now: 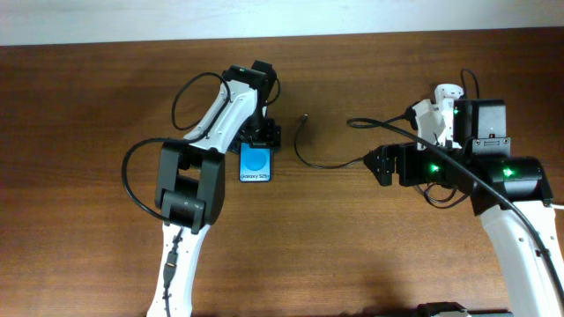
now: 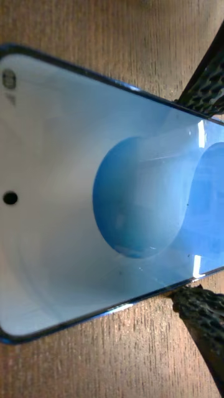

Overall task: Plug charger to phone and switch on socket
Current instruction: 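Lower the left gripper and grasp the phone's top edge, then lift the phone with the left gripper and tilt it toward the right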

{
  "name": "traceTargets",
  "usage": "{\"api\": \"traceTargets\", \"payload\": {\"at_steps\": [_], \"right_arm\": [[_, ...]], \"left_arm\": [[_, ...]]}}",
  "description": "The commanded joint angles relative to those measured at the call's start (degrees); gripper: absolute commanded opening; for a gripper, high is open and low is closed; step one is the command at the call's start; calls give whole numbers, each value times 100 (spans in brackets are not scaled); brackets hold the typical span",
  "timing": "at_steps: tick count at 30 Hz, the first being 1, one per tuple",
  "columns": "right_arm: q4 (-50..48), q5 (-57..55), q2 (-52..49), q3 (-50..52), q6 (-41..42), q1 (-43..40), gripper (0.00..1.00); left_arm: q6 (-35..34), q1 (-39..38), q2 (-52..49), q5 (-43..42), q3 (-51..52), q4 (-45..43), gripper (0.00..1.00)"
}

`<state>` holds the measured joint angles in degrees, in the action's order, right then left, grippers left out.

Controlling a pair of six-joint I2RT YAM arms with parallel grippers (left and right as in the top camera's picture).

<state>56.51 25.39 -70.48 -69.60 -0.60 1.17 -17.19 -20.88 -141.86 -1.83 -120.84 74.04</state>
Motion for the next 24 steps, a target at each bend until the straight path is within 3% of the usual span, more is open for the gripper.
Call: {"api": "traceTargets", "payload": {"at_steps": [1, 2, 4, 11, 16, 19, 22, 24], "right_arm": [[-39, -52, -39, -103, 0, 33, 98], [-42, -52, -39, -103, 0, 33, 98], [-42, -52, -39, -103, 0, 33, 98], [-37, -52, -39, -103, 0, 33, 98], [-35, -52, -39, -103, 0, 33, 98], [-37, -52, -39, -103, 0, 33, 98], [-37, -52, -42, -103, 0, 33, 98], [-37, -55, -39, -103, 0, 33, 98]], "left_arm": [[-33, -28, -151, -92, 192, -216, 83], [-33, -28, -151, -90, 192, -269, 83], [-33, -35, -151, -92, 192, -330, 73], [-33, -33, -151, -72, 190, -332, 71], [-31, -33, -149, -72, -61, -243, 64], [-33, -33, -149, -72, -365, -90, 49], [-31, -17, -149, 35, -706, 168, 45], [-31, -17, -149, 35, -802, 195, 36]]}}
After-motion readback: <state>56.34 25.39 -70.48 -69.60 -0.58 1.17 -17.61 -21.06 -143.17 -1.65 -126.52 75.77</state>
